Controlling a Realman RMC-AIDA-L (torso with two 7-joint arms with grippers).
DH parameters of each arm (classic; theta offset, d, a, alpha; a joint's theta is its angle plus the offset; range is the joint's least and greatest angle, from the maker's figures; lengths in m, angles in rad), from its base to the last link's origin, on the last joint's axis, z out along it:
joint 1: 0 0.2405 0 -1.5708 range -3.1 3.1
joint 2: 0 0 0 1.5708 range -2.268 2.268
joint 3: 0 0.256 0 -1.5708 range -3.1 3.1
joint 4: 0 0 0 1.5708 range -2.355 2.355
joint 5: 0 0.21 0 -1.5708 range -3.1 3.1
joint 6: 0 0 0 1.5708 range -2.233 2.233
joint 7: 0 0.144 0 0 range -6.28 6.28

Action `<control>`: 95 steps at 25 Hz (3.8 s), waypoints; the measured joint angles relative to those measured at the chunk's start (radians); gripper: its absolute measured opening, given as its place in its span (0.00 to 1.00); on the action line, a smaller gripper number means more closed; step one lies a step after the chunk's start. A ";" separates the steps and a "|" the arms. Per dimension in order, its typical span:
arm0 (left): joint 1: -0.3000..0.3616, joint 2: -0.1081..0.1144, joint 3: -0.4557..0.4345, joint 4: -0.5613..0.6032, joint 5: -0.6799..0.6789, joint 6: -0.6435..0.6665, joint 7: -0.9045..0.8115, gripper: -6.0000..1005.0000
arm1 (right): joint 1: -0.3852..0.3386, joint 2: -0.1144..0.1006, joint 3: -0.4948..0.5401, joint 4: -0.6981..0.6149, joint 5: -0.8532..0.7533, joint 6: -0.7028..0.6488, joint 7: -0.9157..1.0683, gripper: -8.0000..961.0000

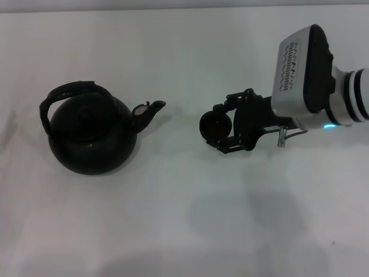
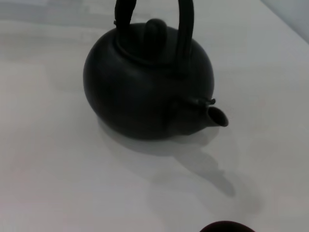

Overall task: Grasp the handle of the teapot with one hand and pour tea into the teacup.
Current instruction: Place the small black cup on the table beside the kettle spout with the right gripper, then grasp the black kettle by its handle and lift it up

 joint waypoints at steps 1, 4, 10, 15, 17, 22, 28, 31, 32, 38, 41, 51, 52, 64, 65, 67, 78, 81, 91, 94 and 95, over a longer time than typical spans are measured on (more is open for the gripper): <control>0.000 0.000 0.000 0.000 0.000 0.000 0.000 0.76 | 0.000 0.000 -0.007 -0.004 0.002 -0.008 0.000 0.76; 0.000 0.000 0.000 0.000 0.000 0.001 0.000 0.76 | 0.001 0.000 -0.015 -0.019 0.003 -0.023 0.000 0.76; -0.001 0.000 0.001 0.000 0.000 0.001 0.000 0.76 | 0.005 0.000 -0.039 -0.051 0.007 -0.069 -0.003 0.76; -0.001 0.000 0.002 0.000 0.000 0.001 0.000 0.75 | 0.010 0.000 -0.066 -0.070 0.018 -0.106 -0.006 0.76; -0.002 0.000 0.002 0.000 0.000 0.001 0.000 0.75 | 0.013 0.001 -0.067 -0.074 0.018 -0.108 -0.007 0.76; -0.002 0.000 0.002 0.000 0.000 0.001 0.000 0.75 | 0.013 0.001 -0.068 -0.075 0.018 -0.111 -0.007 0.76; -0.002 0.000 0.002 0.000 0.000 0.001 0.000 0.76 | 0.013 0.002 -0.074 -0.075 0.018 -0.112 -0.009 0.76; -0.002 0.001 0.001 0.000 0.000 0.001 0.000 0.76 | 0.014 0.001 -0.080 -0.075 0.016 -0.113 -0.009 0.76; -0.002 0.001 0.002 0.000 0.000 0.001 0.000 0.76 | 0.014 0.001 -0.083 -0.076 0.016 -0.115 -0.009 0.76; -0.005 0.003 0.002 0.000 0.000 0.001 0.002 0.76 | 0.025 0.002 -0.089 -0.084 0.019 -0.122 -0.010 0.76; -0.005 0.003 0.002 0.000 0.000 0.001 0.004 0.76 | 0.027 0.002 -0.089 -0.086 0.019 -0.122 -0.010 0.76; -0.008 0.002 0.002 0.000 0.000 0.001 0.010 0.76 | 0.029 0.001 -0.081 -0.088 0.017 -0.120 -0.009 0.76; -0.008 0.002 0.002 0.000 0.000 0.001 0.011 0.76 | 0.029 0.001 -0.081 -0.088 0.017 -0.118 -0.009 0.76; -0.007 0.002 0.002 0.000 0.000 0.001 0.011 0.76 | 0.030 0.001 -0.082 -0.088 0.018 -0.116 -0.011 0.86; -0.007 0.002 0.002 0.000 0.000 0.001 0.011 0.76 | 0.030 0.001 -0.082 -0.088 0.018 -0.115 -0.011 0.86; -0.006 0.002 0.002 0.000 0.000 0.001 0.011 0.76 | 0.030 0.001 -0.081 -0.087 0.018 -0.115 -0.011 0.86; -0.001 0.002 0.001 0.000 0.000 0.001 0.012 0.76 | 0.030 0.001 -0.078 -0.069 0.030 -0.105 -0.010 0.88; 0.000 0.002 -0.001 0.000 0.000 0.001 0.012 0.76 | 0.026 0.001 -0.067 -0.050 0.032 -0.089 -0.009 0.87; 0.008 0.000 0.000 0.000 0.000 0.006 0.037 0.75 | -0.015 -0.004 0.058 0.032 0.055 0.023 -0.011 0.87; 0.012 -0.001 0.001 -0.018 0.000 0.043 0.065 0.75 | -0.040 -0.006 0.099 0.068 0.057 0.037 -0.016 0.87; 0.013 -0.001 0.000 -0.027 0.000 0.060 0.075 0.75 | -0.050 -0.007 0.119 0.076 0.059 0.041 -0.022 0.87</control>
